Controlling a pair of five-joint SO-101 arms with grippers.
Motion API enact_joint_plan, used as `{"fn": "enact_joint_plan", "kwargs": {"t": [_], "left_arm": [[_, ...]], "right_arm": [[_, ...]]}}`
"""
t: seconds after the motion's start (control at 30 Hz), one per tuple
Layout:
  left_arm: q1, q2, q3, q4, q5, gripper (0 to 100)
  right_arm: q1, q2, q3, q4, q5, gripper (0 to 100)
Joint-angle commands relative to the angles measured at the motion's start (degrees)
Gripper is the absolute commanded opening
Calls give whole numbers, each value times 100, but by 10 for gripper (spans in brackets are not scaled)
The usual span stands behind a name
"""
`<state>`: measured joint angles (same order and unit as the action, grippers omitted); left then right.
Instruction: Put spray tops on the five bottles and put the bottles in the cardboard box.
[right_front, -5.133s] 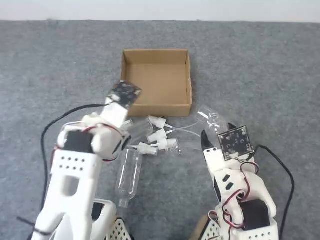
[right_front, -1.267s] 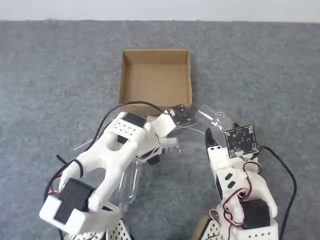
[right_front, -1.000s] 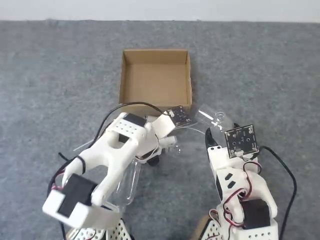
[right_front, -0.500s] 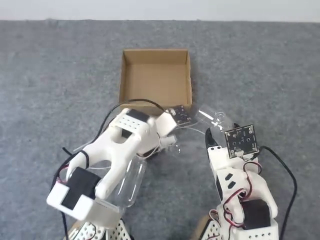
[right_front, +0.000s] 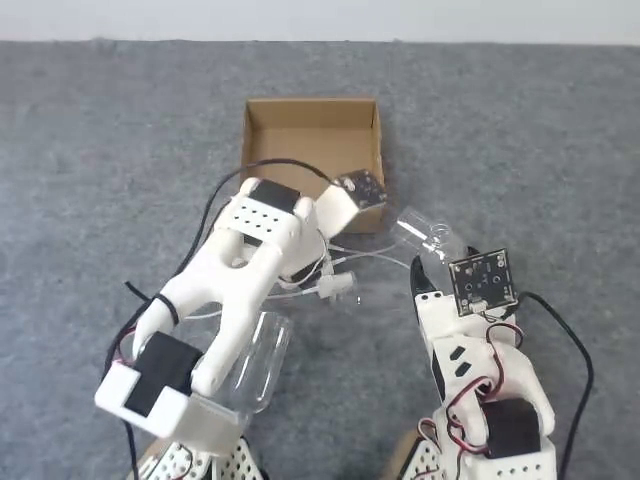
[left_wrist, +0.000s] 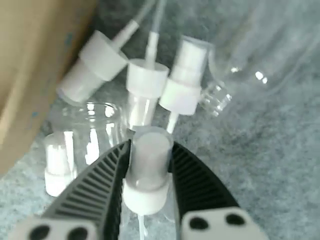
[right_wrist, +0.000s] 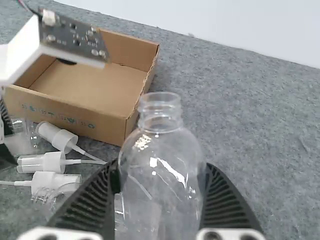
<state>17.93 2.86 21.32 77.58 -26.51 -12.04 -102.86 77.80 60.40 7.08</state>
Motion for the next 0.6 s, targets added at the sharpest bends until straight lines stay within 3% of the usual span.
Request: {"fn": "enact_joint_plan", "kwargs": {"t": [0.0, 0.57], "left_arm": [[-26, -97, -400, 79, 255, 13], [-633, -2541, -365, 44, 1240, 12]], "right_arm": [[57, -119, -105, -136, -62, 76], [-215, -119, -167, -136, -659, 76]]}}
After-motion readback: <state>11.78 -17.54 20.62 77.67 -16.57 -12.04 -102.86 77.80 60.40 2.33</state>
